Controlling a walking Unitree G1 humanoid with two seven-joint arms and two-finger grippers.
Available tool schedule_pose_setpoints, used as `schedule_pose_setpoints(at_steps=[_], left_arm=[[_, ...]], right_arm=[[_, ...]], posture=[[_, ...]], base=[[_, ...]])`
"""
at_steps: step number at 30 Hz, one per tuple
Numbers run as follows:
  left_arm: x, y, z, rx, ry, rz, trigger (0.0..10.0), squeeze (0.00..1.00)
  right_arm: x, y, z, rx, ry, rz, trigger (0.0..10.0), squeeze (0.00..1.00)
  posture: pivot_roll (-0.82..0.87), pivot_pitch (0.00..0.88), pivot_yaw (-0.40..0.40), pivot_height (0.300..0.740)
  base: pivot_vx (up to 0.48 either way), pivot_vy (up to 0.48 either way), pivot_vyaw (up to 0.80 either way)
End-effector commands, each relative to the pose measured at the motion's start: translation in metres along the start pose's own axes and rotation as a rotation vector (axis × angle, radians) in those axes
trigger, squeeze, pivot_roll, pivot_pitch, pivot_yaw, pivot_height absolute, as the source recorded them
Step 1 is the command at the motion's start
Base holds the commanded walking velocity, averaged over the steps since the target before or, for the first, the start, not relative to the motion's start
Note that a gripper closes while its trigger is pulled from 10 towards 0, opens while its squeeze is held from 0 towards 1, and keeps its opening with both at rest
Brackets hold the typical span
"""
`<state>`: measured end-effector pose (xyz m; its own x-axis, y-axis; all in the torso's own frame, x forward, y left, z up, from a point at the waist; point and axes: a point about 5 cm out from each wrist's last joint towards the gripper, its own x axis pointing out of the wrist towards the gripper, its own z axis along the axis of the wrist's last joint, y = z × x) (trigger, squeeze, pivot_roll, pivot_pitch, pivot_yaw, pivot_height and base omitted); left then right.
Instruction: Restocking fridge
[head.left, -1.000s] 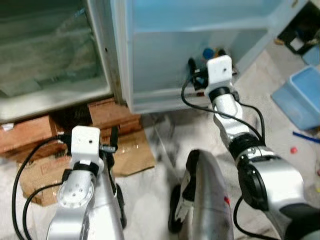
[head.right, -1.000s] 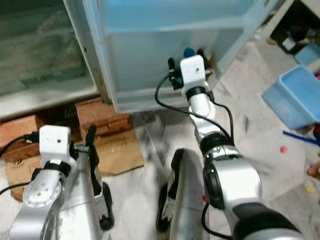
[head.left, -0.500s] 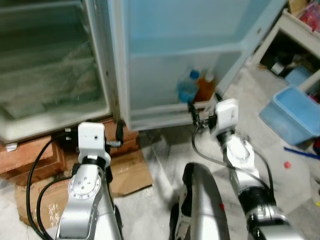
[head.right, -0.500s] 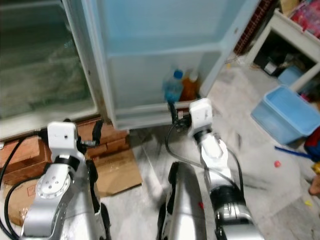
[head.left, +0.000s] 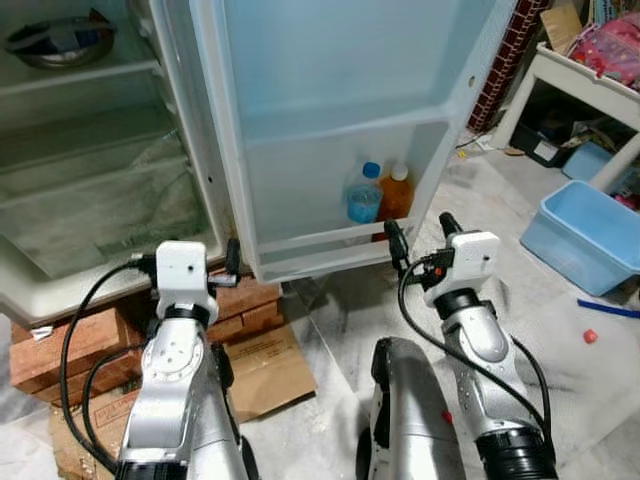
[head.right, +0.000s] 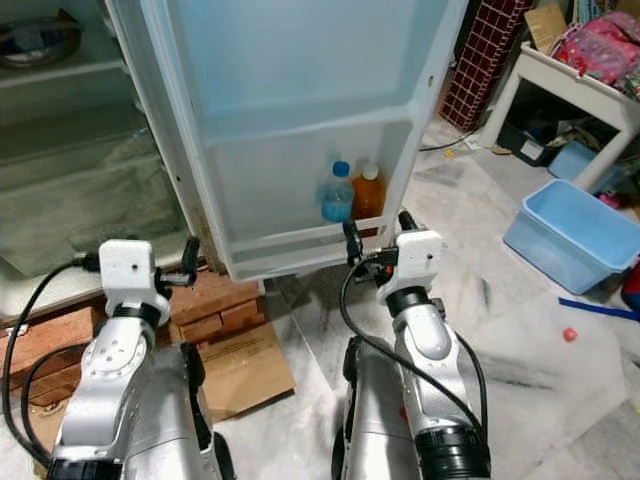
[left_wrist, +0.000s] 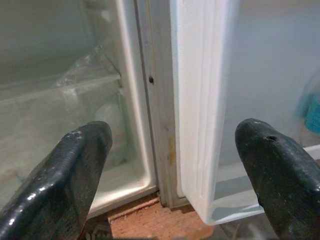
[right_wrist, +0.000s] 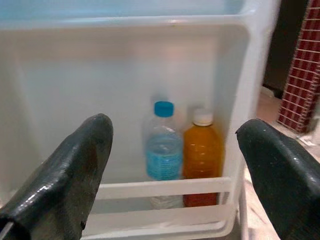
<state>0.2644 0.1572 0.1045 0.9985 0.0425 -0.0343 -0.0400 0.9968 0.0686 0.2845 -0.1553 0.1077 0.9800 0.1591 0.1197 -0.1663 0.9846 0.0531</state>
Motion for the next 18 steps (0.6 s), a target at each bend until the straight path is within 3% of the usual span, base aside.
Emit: schedule_pose_setpoints(at_steps=[1, 11, 14, 18], left_arm=[[-0.002, 0.006, -0.004, 0.011, 0.026, 0.057, 10.0, 0.00], [-0.006, 0.004, -0.008, 0.011, 0.035, 0.040, 10.0, 0.00], [-0.013, 0.008, -0.008, 0.005, 0.039, 0.040, 10.0, 0.00], [-0.033, 0.016, -0.012, 0.041, 0.074, 0.039, 10.0, 0.00]], right_arm=[[-0.001, -0.006, 0.000, 0.015, 0.006, -0.037, 10.0, 0.00], [-0.010, -0.009, -0.002, 0.038, 0.044, -0.079, 10.0, 0.00], [-0.015, -0.016, -0.001, 0.058, 0.062, -0.114, 10.0, 0.00], [-0.027, -0.024, -0.005, 0.049, 0.105, -0.143, 10.0, 0.00]], posture=[[0.03, 0.000, 0.007, 0.561], [0.02, 0.000, -0.007, 0.611], [0.02, 0.000, -0.009, 0.626], [0.02, 0.000, -0.007, 0.651]], base=[[0.000, 0.000, 0.00], [0.000, 0.000, 0.00], [0.000, 0.000, 0.00], [0.000, 0.000, 0.00]])
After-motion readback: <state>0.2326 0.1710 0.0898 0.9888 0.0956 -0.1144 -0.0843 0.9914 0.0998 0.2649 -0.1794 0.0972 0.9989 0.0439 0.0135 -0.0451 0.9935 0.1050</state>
